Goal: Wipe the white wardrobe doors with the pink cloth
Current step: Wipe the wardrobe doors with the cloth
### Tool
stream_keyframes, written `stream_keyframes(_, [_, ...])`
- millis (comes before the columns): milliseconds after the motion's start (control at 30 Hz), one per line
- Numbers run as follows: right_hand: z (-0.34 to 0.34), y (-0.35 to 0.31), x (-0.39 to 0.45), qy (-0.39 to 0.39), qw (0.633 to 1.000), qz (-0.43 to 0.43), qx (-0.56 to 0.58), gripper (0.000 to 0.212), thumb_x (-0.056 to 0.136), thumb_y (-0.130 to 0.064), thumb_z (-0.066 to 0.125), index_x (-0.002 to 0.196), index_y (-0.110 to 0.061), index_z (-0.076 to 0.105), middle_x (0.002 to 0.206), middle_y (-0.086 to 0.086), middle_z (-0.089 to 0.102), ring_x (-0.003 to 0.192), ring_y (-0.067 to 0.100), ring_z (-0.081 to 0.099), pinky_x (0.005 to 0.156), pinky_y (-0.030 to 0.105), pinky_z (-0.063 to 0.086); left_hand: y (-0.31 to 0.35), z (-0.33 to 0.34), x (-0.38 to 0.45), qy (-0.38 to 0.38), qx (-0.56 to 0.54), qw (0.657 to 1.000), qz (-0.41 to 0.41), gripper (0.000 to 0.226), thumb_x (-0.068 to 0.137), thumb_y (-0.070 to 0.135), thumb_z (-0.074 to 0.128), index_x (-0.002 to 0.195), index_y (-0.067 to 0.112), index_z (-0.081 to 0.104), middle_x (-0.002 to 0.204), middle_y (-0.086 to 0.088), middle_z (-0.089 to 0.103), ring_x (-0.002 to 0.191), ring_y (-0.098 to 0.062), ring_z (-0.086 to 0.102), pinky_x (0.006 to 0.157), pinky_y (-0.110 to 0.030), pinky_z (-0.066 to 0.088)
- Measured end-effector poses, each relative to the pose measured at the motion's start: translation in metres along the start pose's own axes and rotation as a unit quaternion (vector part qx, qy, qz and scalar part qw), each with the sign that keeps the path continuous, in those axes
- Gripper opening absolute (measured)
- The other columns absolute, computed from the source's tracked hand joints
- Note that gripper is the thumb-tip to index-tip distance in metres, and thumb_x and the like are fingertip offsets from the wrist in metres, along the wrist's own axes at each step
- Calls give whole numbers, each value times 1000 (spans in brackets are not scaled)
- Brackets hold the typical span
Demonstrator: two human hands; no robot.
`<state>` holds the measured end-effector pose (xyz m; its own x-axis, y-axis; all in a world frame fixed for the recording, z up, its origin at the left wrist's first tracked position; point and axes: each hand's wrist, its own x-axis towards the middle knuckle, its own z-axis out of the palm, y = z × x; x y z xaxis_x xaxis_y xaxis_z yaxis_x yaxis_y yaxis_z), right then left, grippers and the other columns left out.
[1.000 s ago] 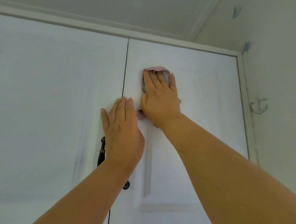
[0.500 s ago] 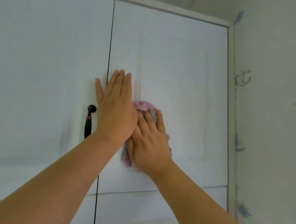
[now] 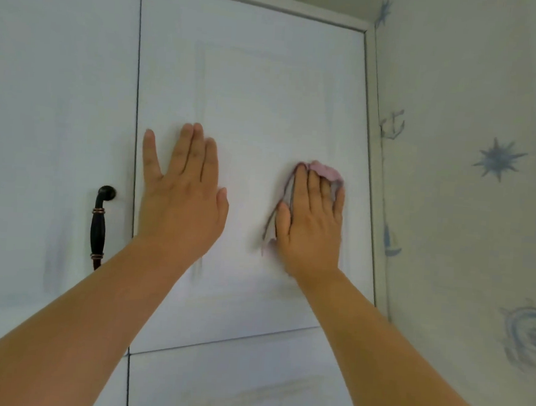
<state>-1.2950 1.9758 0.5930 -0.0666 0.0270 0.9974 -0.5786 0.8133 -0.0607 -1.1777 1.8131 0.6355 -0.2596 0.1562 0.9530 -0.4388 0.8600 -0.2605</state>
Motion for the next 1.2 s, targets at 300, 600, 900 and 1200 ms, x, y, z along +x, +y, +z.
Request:
stream_keyframes(300, [-7, 27, -99, -44, 998, -9, 47, 60, 101, -27, 34, 157, -8, 23, 163, 10, 25, 154, 22, 15, 125, 51, 10, 32, 23, 14, 34, -100, 994, 0, 69, 103, 40, 16, 156, -4, 7, 165, -23, 1, 154, -31, -3, 122, -60, 3])
stream_keyframes(600, [-13, 34, 49, -41, 998, 0, 51, 64, 100, -34, 21, 158, -8, 23, 164, 11, 25, 154, 23, 16, 125, 48, -1, 38, 29, 15, 65, -105, 992, 4, 75, 99, 43, 19, 155, -6, 9, 163, -26, 4, 153, -35, 1, 123, -57, 8])
stream_keyframes(900, [-18, 30, 176, -82, 996, 0, 40, 58, 108, -31, 25, 161, -17, 6, 169, 5, 7, 155, 16, 0, 124, 43, -10, 39, 37, 17, 92, -109, 990, 4, 75, 98, 41, 25, 155, -6, 14, 163, -26, 8, 154, -34, 5, 122, -57, 13])
stream_keyframes(1200, [-3, 29, 12, 14, 999, -6, 43, 65, 102, -41, 30, 158, -9, 24, 164, 12, 26, 154, 25, 15, 124, 54, 13, 37, 39, 18, 97, -105, 990, 7, 74, 98, 41, 24, 155, -6, 14, 163, -26, 9, 153, -34, 6, 122, -56, 13])
